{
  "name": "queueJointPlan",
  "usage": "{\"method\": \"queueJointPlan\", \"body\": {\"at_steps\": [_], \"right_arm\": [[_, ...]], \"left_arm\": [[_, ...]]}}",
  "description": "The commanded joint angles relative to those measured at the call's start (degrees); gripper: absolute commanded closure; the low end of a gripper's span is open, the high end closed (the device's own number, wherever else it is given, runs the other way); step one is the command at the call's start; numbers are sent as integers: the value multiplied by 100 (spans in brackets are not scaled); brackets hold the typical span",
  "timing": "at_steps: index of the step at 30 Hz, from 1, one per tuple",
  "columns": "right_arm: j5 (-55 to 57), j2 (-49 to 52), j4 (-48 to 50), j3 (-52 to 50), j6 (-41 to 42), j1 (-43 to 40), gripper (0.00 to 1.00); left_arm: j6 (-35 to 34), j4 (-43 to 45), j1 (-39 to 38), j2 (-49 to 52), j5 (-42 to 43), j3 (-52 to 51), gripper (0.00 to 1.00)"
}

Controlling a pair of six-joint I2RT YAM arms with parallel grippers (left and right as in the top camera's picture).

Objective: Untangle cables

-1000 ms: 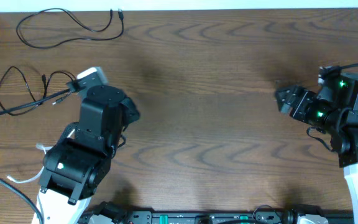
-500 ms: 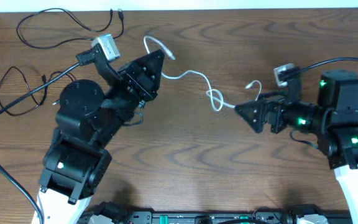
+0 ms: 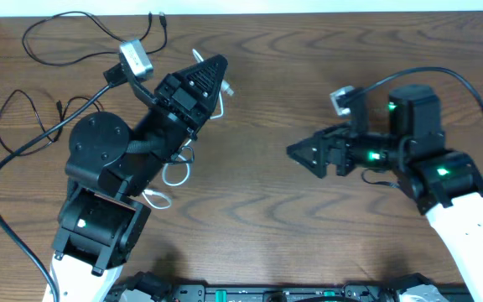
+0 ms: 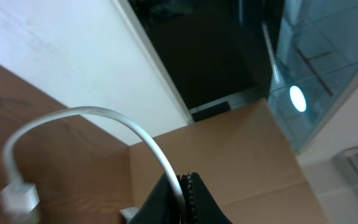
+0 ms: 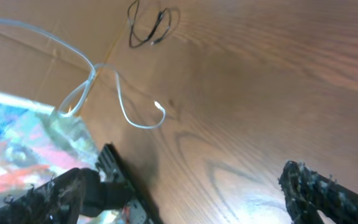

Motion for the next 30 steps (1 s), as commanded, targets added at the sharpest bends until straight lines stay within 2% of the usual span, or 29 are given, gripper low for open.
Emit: {"method": "queueJointPlan", "body": {"at_steps": [1, 5, 10, 14, 16, 17, 19, 20, 22, 25, 30], "right_arm": [[-103, 221, 352, 26, 828, 396, 5], [11, 413, 848, 26, 1510, 811, 4], [1108, 629, 1091, 26, 2723, 1384, 2], [1222, 758, 1436, 26, 2957, 1731, 3], [1464, 789, 1447, 26, 3171, 1836, 9], [1626, 807, 1449, 26, 3224, 1875, 25], [2199, 822, 1467, 26, 3224, 1967, 44], [2260, 822, 1493, 26, 3222, 1971, 47], [2295, 822, 1600, 26, 3226, 1974, 46], [2175, 822, 1639, 26, 3265, 2048, 37], [2157, 852, 1727, 26, 3331, 2271, 34]], "left_arm": [[-293, 197, -2, -13, -151, 83, 93], [-295, 195, -2, -13, -544, 83, 93], [-616, 232, -2, -9, -894, 83, 93], [-616, 238, -2, -9, -1246, 83, 93], [-619, 251, -2, -9, -1290, 83, 92], [-619, 284, -2, -9, -1285, 83, 93], [-684, 326, -2, -15, -1281, 83, 93], [-741, 323, -2, -15, -1266, 83, 93], [-809, 348, -2, -22, -1239, 83, 93], [-809, 365, -2, -20, -1244, 83, 93], [-809, 367, -2, -15, -1270, 83, 93]]}}
